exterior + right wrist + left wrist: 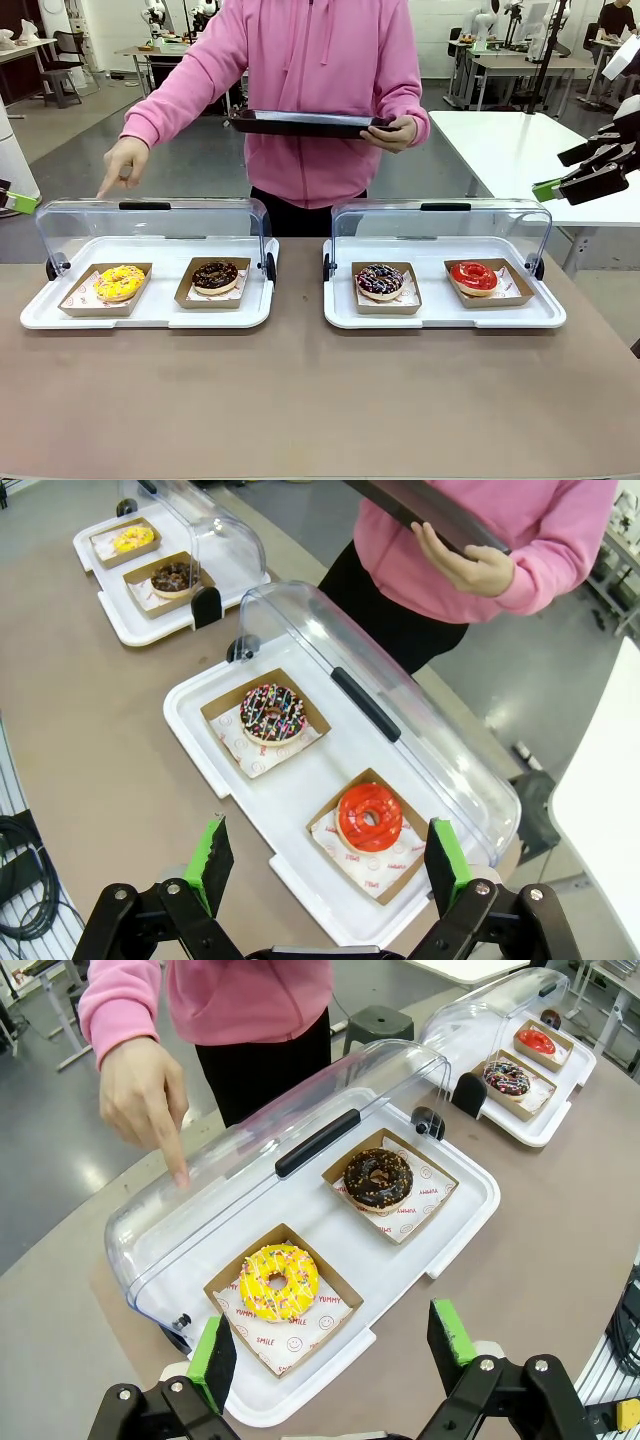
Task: Provide the desired donut to the person.
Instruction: Pick up and lift the Paper togo box containing the Donut pointed at by the person.
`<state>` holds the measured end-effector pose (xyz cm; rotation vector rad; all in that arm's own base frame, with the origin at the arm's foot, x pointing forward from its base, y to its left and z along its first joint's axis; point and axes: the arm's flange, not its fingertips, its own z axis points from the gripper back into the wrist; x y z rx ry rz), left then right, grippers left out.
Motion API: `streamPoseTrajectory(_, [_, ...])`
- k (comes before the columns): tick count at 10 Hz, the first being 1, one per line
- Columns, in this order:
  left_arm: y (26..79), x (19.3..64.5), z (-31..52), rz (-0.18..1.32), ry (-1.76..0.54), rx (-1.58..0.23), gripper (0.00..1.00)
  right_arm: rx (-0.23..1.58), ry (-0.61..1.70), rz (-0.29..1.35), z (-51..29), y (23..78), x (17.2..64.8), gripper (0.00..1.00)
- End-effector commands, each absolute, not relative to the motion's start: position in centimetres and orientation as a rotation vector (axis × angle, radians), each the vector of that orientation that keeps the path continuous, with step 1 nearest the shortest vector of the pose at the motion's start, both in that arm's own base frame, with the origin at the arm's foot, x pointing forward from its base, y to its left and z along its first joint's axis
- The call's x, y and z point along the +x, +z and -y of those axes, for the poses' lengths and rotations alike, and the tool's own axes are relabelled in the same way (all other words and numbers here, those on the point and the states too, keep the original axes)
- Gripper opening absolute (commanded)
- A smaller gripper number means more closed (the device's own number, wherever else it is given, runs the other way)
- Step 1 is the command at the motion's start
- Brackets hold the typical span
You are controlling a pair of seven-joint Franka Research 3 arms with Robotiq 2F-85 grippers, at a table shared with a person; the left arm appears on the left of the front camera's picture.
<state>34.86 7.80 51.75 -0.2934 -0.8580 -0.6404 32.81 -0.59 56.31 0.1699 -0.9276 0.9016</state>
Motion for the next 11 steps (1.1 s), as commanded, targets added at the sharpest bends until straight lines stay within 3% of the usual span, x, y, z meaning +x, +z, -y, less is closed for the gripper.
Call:
streamPoseTrajectory(1, [51.7,34.9,-7.8,0.86,-0.641,-0.298,1.0,0.179,0.907,0.92,0.7,56.2,32.8,1.0])
streamPoseTrajectory(4, [51.8,34.9,-7.8,0.858,-0.641,-0.293,1.0,0.179,0.907,0.92,0.7,56.2,32.8,1.0])
streamPoseTrajectory(8, [52.4,39.2,-5.5,0.526,-1.157,-0.163,1.0,0.179,0.907,0.92,0.7,56.2,32.8,1.0])
streamPoseTrajectory(9, [52.1,39.7,-4.6,0.478,-1.367,-0.084,1.0,0.179,0.907,0.92,0.7,56.2,32.8,1.0])
streamPoseTrajectory(11, [49.6,40.5,-3.7,0.4,-1.696,-0.107,1.0,0.179,0.907,0.92,0.7,56.2,32.8,1.0])
